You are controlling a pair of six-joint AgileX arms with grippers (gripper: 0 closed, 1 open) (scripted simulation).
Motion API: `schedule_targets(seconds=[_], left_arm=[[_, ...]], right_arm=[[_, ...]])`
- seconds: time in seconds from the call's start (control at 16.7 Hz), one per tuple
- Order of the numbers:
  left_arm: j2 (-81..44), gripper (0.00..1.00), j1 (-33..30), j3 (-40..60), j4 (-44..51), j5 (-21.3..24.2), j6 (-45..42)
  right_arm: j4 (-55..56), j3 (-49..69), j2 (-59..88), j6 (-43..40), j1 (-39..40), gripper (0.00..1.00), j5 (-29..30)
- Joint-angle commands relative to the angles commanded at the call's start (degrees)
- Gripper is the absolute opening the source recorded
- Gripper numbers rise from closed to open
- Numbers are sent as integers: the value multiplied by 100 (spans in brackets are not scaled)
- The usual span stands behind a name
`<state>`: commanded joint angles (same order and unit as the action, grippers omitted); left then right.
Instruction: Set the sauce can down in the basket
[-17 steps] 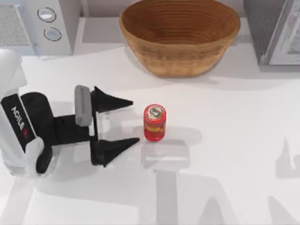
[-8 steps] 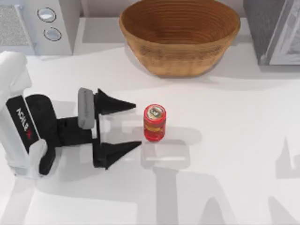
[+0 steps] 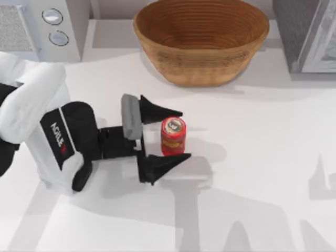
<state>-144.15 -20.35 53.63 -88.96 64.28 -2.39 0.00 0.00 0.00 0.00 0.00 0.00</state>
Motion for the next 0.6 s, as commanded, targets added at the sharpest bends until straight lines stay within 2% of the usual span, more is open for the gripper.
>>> schedule_targets(seconds=[0.36,0.6], left_arm=[[-23,100,-124,81,49,-123,8],[-23,70,-124,81,49,-123,8]], right_arm=[[0,0,0,0,0,100,0],[0,0,0,0,0,100,0]])
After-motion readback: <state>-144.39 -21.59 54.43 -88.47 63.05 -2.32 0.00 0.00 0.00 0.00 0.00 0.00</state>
